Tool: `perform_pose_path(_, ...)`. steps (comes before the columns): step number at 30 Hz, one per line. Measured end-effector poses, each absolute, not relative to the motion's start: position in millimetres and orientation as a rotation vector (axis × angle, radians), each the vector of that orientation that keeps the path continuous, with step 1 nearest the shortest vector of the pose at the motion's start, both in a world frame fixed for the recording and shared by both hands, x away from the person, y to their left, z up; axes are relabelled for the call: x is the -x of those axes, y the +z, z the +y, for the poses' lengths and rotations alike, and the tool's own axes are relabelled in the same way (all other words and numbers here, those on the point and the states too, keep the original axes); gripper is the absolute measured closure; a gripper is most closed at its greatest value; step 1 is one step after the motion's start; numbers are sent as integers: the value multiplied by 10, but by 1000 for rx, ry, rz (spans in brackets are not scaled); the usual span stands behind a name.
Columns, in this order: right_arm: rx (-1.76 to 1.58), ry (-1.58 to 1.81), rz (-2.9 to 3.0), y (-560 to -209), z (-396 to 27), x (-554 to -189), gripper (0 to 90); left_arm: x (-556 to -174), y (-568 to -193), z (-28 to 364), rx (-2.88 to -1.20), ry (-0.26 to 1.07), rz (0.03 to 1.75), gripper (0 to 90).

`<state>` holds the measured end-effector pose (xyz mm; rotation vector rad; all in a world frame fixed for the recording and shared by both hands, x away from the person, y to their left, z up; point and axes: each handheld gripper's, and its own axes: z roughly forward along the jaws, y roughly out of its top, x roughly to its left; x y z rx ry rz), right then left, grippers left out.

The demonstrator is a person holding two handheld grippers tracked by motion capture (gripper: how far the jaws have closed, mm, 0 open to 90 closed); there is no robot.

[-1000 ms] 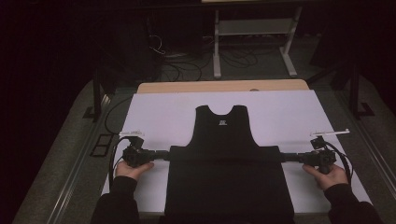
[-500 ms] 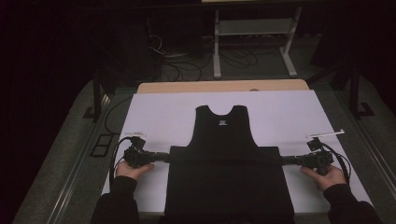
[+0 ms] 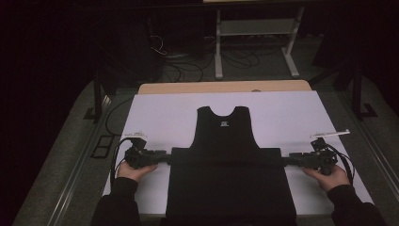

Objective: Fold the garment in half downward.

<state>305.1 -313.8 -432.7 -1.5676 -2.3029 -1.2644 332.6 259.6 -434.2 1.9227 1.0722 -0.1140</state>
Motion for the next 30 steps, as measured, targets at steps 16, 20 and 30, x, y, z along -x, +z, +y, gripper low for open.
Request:
perform_pose_path(16, 1468, -1370, -2411, -4203, -3093, -3109, 63, -3386, -4208, 2572, -1850, -49, 995, 160)
perform_pose_path(20, 1458, -1373, -2433, -4176, -3068, -3131, 0, -3414, -4178, 2563, -1837, -13, 983, 101)
perform_pose_path(30, 1448, -1397, -2489, -4092, -3016, -3265, 0, -3526, -4150, 2539, -1907, 74, 1004, 0)
